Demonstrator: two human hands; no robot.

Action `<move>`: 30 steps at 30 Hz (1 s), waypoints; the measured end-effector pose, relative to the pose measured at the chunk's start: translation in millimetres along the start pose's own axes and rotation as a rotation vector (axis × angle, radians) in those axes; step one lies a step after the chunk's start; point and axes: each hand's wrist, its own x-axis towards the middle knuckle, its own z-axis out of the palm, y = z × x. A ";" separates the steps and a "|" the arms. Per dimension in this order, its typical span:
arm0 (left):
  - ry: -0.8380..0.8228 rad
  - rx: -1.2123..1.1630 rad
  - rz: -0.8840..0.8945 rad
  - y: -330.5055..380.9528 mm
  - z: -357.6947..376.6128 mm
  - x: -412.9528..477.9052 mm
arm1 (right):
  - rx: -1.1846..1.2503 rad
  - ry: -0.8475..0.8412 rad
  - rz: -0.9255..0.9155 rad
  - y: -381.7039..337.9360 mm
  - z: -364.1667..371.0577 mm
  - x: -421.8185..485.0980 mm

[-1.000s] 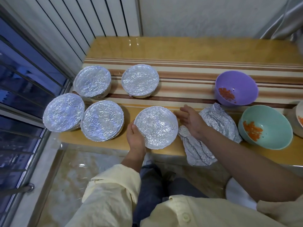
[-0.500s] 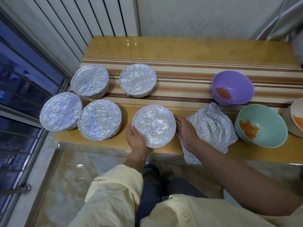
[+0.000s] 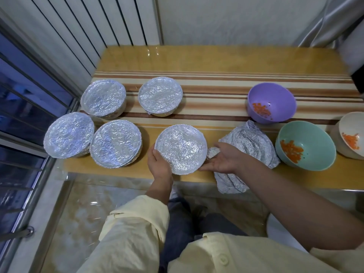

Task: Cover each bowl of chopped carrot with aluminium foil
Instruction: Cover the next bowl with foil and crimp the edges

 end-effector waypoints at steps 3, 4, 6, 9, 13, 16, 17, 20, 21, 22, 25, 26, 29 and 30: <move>-0.013 0.000 0.011 0.4 -0.2 -0.7 | 0.021 0.026 0.025 -0.3 -10.0 5.7; -0.018 -0.005 0.008 1.3 0.0 -1.8 | 0.031 0.020 0.016 0.3 -10.4 6.8; -0.017 -0.007 -0.004 2.7 0.8 -2.6 | 0.046 -0.011 -0.018 1.1 -5.6 6.9; -0.004 -0.027 -0.029 4.7 0.4 -0.2 | -0.010 0.016 -0.066 -0.9 -3.0 9.8; 0.010 -0.041 -0.063 7.0 1.1 1.9 | -0.355 0.046 -0.155 -2.9 -3.3 11.9; -0.039 -0.065 -0.109 7.9 -1.8 6.1 | -0.439 0.030 -0.231 2.5 3.6 15.1; -0.072 -0.076 -0.125 9.9 -4.0 7.7 | -0.449 0.035 -0.257 3.2 6.7 16.5; -0.186 -0.051 -0.146 20.0 -9.5 9.4 | -0.442 0.060 -0.314 1.3 14.4 19.1; -0.208 -0.044 -0.145 22.4 -10.5 11.4 | -0.433 0.067 -0.321 -0.4 16.9 20.2; -0.227 -0.026 -0.146 24.7 -11.0 12.9 | -0.430 0.075 -0.326 -2.1 19.6 21.1; -0.215 0.129 -0.163 -6.9 -12.5 41.0 | -0.443 0.090 -0.339 -5.7 28.3 24.9; -0.200 0.166 -0.192 -33.2 -15.0 60.3 | -0.455 0.091 -0.340 -7.4 30.4 26.9; -0.190 0.168 -0.246 -58.1 -19.6 79.3 | -0.485 0.098 -0.336 -11.8 37.1 31.9; -0.233 0.157 -0.232 -40.8 -19.8 70.6 | -0.494 0.106 -0.344 -12.8 38.5 34.0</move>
